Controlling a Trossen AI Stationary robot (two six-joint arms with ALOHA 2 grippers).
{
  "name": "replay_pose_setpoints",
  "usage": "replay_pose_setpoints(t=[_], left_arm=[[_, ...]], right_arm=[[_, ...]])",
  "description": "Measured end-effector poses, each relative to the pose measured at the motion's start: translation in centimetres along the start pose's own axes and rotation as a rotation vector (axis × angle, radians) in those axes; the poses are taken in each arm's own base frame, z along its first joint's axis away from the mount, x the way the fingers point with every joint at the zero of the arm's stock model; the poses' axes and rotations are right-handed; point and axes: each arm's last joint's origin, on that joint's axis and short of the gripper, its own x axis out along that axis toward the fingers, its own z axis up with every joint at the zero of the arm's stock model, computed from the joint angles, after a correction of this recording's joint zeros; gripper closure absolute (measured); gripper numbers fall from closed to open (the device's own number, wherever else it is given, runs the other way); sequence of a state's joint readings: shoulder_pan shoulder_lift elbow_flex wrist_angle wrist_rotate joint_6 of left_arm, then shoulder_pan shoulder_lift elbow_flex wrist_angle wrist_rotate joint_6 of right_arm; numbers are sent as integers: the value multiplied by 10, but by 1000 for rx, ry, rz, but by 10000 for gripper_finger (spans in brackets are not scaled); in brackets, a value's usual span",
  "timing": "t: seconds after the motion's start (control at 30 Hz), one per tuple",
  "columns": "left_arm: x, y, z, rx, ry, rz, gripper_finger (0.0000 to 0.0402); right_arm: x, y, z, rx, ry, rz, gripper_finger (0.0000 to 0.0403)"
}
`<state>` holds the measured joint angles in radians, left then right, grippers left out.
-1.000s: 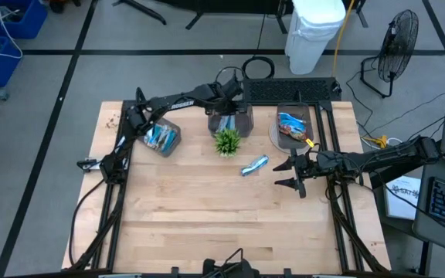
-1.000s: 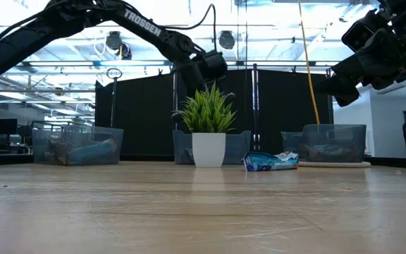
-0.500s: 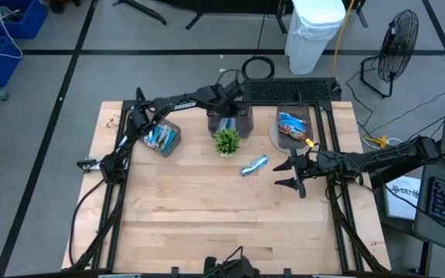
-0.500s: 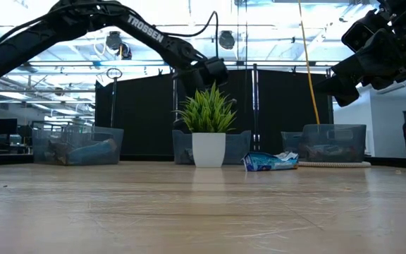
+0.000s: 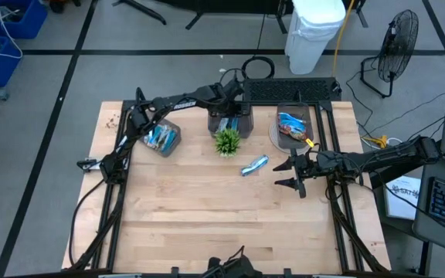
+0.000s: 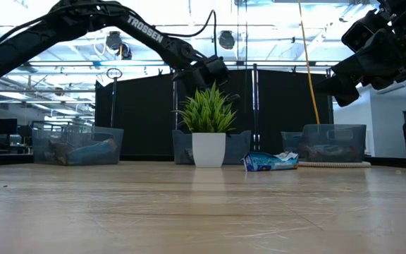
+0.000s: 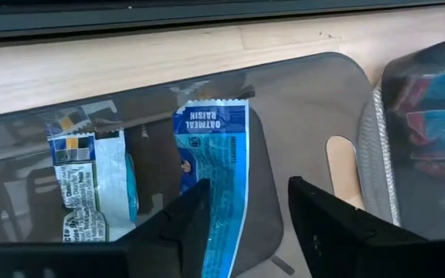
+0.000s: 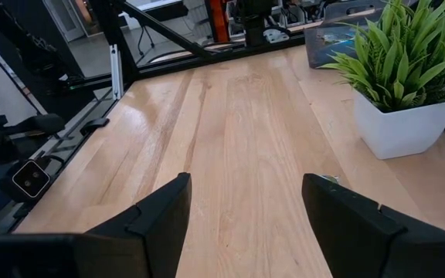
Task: Pick and place Granola Bars by type
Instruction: Put the blue granola bar into the middle black bin
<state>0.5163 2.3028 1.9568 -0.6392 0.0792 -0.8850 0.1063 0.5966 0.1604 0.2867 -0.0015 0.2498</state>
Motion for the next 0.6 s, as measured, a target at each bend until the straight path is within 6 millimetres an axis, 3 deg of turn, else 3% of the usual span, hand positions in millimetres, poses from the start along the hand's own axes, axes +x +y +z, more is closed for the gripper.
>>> replay_pose_setpoints(t=[0.23,0.43,0.6], left_arm=[[-15,1,7,-12,-6,-13,201],[-54,-3,24,37,-89,-63,199],[-101,-16,33,183,-151,-210,199]], right_arm=[[0,0,0,0,0,0,165],[0,0,0,0,0,0,165],[0,0,0,0,0,0,165]])
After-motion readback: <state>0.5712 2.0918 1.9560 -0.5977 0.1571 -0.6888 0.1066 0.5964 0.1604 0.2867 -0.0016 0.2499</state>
